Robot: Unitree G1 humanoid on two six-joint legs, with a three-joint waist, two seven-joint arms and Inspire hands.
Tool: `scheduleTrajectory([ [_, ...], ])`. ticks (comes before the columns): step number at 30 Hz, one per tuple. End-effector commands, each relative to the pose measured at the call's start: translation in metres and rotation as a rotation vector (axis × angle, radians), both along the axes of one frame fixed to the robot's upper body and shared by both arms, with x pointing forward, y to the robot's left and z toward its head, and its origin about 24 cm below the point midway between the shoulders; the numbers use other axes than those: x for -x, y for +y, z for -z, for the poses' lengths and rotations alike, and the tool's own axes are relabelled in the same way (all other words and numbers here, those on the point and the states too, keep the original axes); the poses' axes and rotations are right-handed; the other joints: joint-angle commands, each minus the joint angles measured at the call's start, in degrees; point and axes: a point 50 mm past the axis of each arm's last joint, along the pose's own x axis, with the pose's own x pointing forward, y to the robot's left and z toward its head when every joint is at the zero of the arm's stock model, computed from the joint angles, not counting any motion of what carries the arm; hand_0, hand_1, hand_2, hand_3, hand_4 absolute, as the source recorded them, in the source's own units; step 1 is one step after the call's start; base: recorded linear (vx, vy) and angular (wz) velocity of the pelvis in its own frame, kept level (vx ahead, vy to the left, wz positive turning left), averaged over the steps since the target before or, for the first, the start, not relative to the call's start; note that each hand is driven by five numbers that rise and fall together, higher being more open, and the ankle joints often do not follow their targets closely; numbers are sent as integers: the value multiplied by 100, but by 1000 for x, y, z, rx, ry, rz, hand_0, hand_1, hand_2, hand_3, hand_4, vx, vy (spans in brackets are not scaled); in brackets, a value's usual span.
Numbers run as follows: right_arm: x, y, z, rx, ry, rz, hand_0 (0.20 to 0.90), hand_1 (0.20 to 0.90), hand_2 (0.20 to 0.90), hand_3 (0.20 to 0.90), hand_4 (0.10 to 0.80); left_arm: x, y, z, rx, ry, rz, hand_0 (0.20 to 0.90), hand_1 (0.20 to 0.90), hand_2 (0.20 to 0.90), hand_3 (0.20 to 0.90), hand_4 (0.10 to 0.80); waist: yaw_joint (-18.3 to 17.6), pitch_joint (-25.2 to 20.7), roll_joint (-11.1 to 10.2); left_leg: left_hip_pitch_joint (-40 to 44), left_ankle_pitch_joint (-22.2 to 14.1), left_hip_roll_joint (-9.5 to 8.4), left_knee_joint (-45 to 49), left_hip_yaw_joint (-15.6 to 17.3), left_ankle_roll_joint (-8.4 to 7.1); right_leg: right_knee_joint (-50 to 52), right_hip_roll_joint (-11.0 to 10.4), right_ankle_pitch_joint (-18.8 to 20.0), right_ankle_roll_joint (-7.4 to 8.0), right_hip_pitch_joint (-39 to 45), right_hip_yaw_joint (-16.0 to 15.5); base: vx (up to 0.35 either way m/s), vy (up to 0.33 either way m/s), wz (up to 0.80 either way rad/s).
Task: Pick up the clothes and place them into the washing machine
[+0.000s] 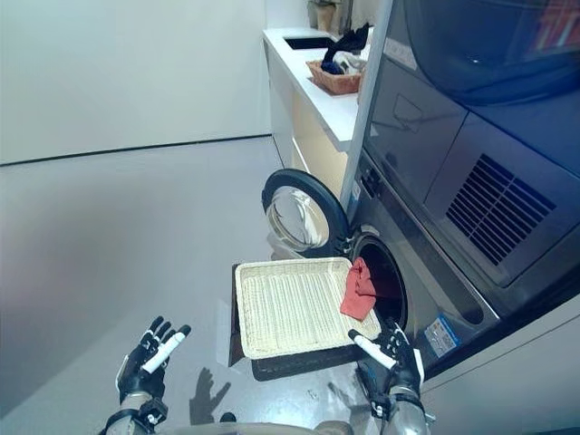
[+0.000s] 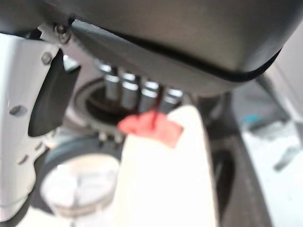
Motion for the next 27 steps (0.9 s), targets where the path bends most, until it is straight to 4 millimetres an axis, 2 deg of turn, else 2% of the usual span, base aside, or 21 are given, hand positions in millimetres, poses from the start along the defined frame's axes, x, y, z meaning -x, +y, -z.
scheduleTrajectory([
  [1,-48,0,-36,22,-244,-21,900,900,900,900,800,-32,20,-42,-129,-236,10,900,900,900,900,800,-17,-77,-95,-186,-353,-22,544,-88,77,9,-23,263,-5,-163,-107,78,-58,0],
  [7,-40,-6,-35,21,-235,12,900,900,900,900,800,-32,12,-38,-92,-224,21,900,900,900,900,800,-23,-132,-116,-165,-324,55,554,-218,29,-27,-4,240,-11,-9,-254,56,-17,8],
  [10,-40,-7,-33,19,-228,33,900,900,900,900,800,-31,13,-35,-94,-209,12,900,900,900,900,800,-16,-138,-148,-143,-493,18,714,-236,43,57,-41,157,6,53,-266,54,20,16],
  [11,-40,-7,-33,19,-229,34,900,900,900,900,800,-31,13,-35,-94,-210,12,900,900,900,900,800,-14,-133,-152,-185,-443,13,727,-234,49,56,-43,208,1,16,-257,44,44,4],
  [12,-42,-7,-33,9,-234,41,900,900,900,900,800,-31,16,-34,-102,-199,-2,900,900,900,900,800,-2,-135,-170,-127,-611,-39,841,-235,87,199,-81,161,25,59,-233,-5,35,2],
  [13,-43,-7,-33,9,-235,41,900,900,900,900,800,-31,16,-34,-102,-201,-2,900,900,900,900,800,3,-130,-176,-164,-559,-44,850,-228,94,197,-84,213,21,23,-220,68,69,1],
  [14,-44,-8,-34,8,-238,47,900,900,900,900,800,-31,18,-32,-102,-188,-14,900,900,900,900,800,-1,-121,-161,-112,-660,-84,897,-231,138,426,-125,223,56,4,-185,-25,61,1],
  [17,-51,-9,-38,5,-261,50,900,900,900,900,800,-33,21,-32,-109,-186,-22,900,900,900,900,800,-16,-11,-155,-24,-759,-227,963,-189,277,1060,-228,702,152,-243,127,8,122,-1],
  [18,-52,-11,-41,1,-277,66,900,900,900,900,800,-37,20,-34,-121,-190,-6,900,900,900,900,800,-80,61,-110,55,-798,-341,958,-220,398,1688,-267,1234,100,-502,324,32,224,-2],
  [20,-52,-12,-42,5,-281,72,900,900,900,900,800,-39,19,-35,-129,-195,14,900,900,900,900,800,-141,179,-44,184,-843,-442,959,-182,529,2388,-254,1873,29,-899,520,-30,255,-1],
  [21,-53,-12,-43,7,-287,73,900,900,900,900,800,-41,19,-37,-131,-200,24,900,900,900,900,800,-177,295,30,243,-858,-458,957,-151,616,2788,-201,2072,0,-1144,593,-79,249,1],
  [23,-55,-11,-44,12,-291,67,900,900,900,900,800,-42,20,-38,-139,-205,25,900,900,900,900,800,-217,447,150,330,-851,-409,922,-96,676,3215,-141,1969,-61,-1564,523,-39,187,-4],
  [25,-56,-11,-46,9,-297,74,900,900,900,900,800,-43,21,-39,-135,-208,9,900,900,900,900,800,-266,441,136,397,-930,-464,920,-35,643,2825,-398,1872,-42,-1741,232,131,39,-4],
  [27,-55,-12,-46,12,-294,74,900,900,900,900,800,-42,22,-38,-133,-208,4,900,900,900,900,800,-341,419,101,452,-993,-504,906,-72,613,2492,-468,1909,6,-1736,154,173,-58,1],
])
